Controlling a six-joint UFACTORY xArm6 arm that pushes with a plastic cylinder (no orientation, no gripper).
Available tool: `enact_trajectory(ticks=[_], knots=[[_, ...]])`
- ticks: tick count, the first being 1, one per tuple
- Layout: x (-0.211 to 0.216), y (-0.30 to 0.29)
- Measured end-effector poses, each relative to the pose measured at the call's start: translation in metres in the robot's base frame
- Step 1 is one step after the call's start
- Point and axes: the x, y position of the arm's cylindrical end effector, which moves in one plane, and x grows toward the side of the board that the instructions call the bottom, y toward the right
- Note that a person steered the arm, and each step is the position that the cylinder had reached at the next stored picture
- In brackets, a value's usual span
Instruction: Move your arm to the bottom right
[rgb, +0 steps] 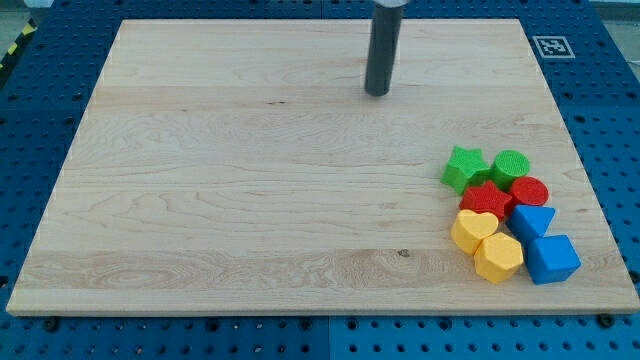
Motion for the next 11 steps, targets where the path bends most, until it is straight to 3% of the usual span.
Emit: enact_trajectory(ticks=[2, 3, 4, 6, 8, 10, 11], knots=[[0.092, -0.036], [0.102, -0.033], [0.06, 0.038], [0.076, 0.218], [0.126, 0.224], [0.225, 0.224], [0.241, 0.224]])
